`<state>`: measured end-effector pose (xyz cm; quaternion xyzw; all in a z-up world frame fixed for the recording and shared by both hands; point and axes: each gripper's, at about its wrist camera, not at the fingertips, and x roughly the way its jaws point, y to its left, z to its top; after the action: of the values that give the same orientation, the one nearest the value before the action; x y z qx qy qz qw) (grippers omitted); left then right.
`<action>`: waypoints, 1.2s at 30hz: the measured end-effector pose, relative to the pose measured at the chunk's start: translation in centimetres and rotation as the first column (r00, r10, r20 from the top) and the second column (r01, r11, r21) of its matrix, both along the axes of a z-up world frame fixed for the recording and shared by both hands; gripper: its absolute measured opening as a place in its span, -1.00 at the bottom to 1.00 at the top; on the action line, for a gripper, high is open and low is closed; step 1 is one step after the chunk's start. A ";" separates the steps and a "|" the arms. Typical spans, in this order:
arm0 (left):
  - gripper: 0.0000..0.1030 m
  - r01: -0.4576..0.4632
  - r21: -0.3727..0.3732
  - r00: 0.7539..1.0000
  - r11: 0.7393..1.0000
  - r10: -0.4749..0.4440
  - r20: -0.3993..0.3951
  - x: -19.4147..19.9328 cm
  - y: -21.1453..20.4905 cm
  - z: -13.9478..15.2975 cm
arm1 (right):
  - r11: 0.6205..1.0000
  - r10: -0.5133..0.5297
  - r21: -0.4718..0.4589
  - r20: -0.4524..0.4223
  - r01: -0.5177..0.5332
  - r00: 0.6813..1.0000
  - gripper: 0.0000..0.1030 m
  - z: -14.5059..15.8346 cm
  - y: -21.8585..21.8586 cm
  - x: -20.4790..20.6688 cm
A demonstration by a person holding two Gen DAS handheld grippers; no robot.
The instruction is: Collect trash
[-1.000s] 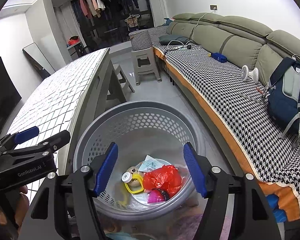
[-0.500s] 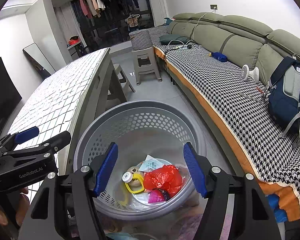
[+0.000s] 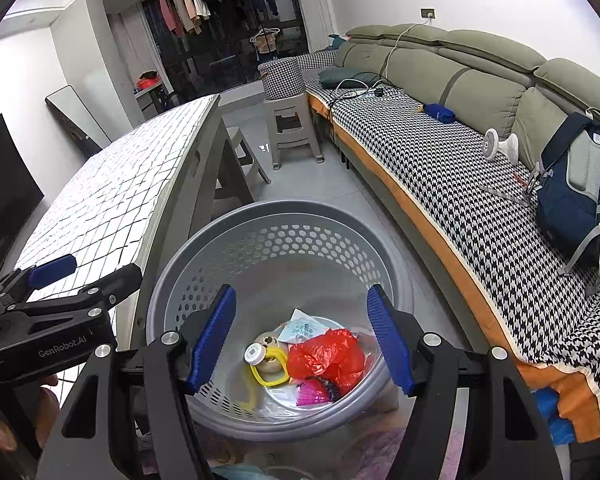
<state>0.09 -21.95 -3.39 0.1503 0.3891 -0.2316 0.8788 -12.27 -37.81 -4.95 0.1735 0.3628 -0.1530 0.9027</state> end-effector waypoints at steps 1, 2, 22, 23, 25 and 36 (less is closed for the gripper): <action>0.88 0.000 0.000 1.000 1.000 0.000 0.000 0.0 0.0 0.0 | 1.000 0.000 0.001 0.000 0.000 1.000 0.27 0.0 0.0 0.0; 0.88 0.000 0.000 1.000 1.000 0.000 -0.002 0.0 0.0 0.0 | 1.000 0.000 0.001 0.000 0.000 1.000 0.27 0.0 0.0 0.0; 0.88 -0.011 0.012 1.000 1.000 0.011 -0.001 -0.1 -0.1 -0.1 | 1.000 -0.001 0.003 0.000 0.001 1.000 0.27 -0.1 -0.1 0.1; 0.88 -0.011 0.013 1.000 1.000 0.011 0.000 -0.1 -0.2 0.0 | 1.000 -0.001 0.002 0.000 0.001 1.000 0.27 -0.1 -0.1 0.1; 0.88 -0.012 0.013 1.000 1.000 0.012 0.000 -0.1 -0.2 -0.1 | 1.000 -0.001 0.003 -0.001 0.001 1.000 0.27 -0.2 -0.1 0.1; 0.88 -0.009 0.013 1.000 1.000 0.009 0.010 -0.3 -0.2 0.1 | 1.000 0.001 0.001 0.000 -0.001 1.000 0.27 -0.3 0.0 0.1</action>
<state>-0.23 -22.19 -3.26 0.1556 0.3868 -0.2242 0.8808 -12.12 -37.79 -5.25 0.1739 0.3629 -0.1524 0.9027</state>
